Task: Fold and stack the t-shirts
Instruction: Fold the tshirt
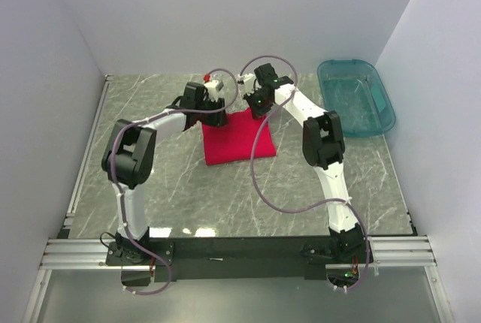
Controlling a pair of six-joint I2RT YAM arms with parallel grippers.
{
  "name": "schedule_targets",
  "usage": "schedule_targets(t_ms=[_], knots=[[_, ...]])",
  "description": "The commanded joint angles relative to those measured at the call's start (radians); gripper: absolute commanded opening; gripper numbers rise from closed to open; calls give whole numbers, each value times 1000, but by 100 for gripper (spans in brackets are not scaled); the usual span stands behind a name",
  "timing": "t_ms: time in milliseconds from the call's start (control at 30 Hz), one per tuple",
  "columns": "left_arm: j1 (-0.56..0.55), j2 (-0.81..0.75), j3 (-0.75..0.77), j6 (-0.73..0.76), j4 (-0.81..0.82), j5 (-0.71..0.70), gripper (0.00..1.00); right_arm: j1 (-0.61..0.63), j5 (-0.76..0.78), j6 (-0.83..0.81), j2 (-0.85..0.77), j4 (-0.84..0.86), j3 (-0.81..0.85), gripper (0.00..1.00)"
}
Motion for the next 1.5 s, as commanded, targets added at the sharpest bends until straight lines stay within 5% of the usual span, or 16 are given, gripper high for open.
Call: schedule_targets(t_ms=[0, 200, 533, 767, 867, 967, 1033, 1133, 1267, 1467], knots=[[15, 44, 69, -88, 9, 68, 49, -7, 139, 79, 54, -28, 134, 0], [79, 93, 58, -204, 99, 27, 50, -13, 363, 153, 83, -1, 146, 0], [121, 133, 108, -257, 77, -42, 50, -43, 384, 151, 63, 10, 108, 0], [136, 67, 144, -226, -8, -246, 50, -72, 401, 110, -55, 46, 33, 1], [136, -69, 38, -229, 36, -326, 50, -89, 304, 61, -164, 18, -18, 12], [136, -253, -130, -273, 76, -311, 54, -104, -63, -101, -337, -91, -158, 33], [136, -335, -265, -336, 63, -218, 60, -104, -330, -230, -506, -145, -354, 44], [134, -454, -477, -407, 87, -92, 78, -104, -510, -260, -731, -82, -651, 61], [130, -482, -637, -517, 148, 31, 77, -104, -650, -209, -880, -4, -860, 63], [111, -415, -632, -557, 176, 33, 74, -112, -627, -203, -959, 24, -937, 63]])
